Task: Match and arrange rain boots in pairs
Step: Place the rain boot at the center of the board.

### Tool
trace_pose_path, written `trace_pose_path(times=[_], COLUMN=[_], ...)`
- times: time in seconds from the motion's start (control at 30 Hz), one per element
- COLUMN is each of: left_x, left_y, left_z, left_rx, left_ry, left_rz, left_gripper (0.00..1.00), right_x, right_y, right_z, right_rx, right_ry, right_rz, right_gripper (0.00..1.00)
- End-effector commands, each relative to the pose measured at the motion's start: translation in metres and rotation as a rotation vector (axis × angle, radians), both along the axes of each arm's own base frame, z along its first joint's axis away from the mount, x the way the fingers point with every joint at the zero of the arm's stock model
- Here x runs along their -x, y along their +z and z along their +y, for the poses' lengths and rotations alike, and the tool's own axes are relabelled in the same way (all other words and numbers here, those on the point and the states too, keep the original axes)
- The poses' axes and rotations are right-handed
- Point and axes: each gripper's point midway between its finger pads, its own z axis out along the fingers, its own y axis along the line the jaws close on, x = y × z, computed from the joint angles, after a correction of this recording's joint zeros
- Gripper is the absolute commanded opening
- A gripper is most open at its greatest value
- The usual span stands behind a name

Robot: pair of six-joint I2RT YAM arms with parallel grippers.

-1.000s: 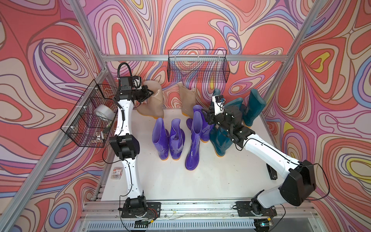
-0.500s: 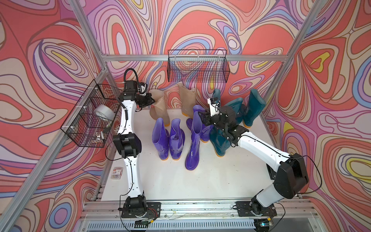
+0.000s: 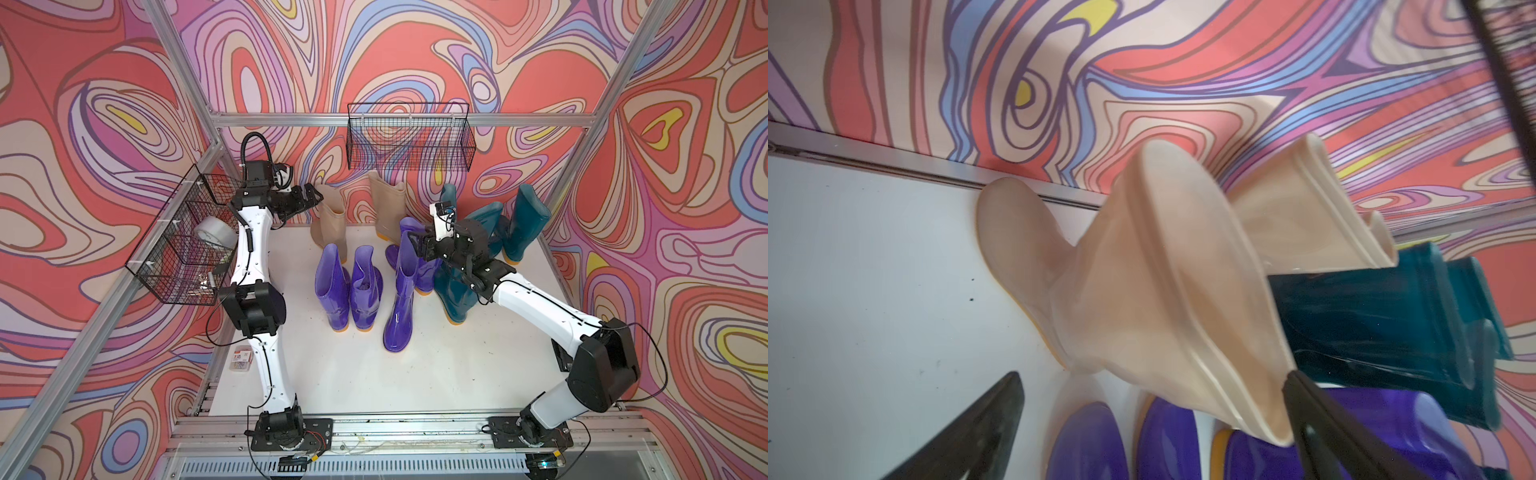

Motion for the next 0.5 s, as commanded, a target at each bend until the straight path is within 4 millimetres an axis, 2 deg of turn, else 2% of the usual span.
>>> trace_pose_path(times=[0.0, 0.13, 0.23, 0.4, 0.47], left_x=[0.020, 0.032, 0.038, 0.046, 0.047], left_y=[0.023, 0.013, 0.006, 0.001, -0.008], left_z=[-0.026, -0.057, -0.054, -0.051, -0.051], left_rx=[0.001, -0.058, -0.169, -0.099, -0.067], left_ry=[0.015, 0.067, 0.196, 0.314, 0.345], left_rz=[-0.005, 0.038, 0.086, 0.084, 0.103], left_gripper=[1.00, 1.00, 1.00, 1.00, 1.00], right_x=[0.012, 0.017, 0.020, 0.027, 0.029], right_y=[0.009, 0.011, 0.012, 0.012, 0.012], right_z=[0.001, -0.003, -0.007, -0.014, -0.016], right_rx=[-0.015, -0.014, -0.015, -0.008, -0.002], right_ry=[0.011, -0.003, -0.014, -0.024, -0.028], right_rz=[0.000, -0.007, -0.010, -0.023, -0.028], right_gripper=[0.68, 0.72, 0.75, 0.78, 0.79])
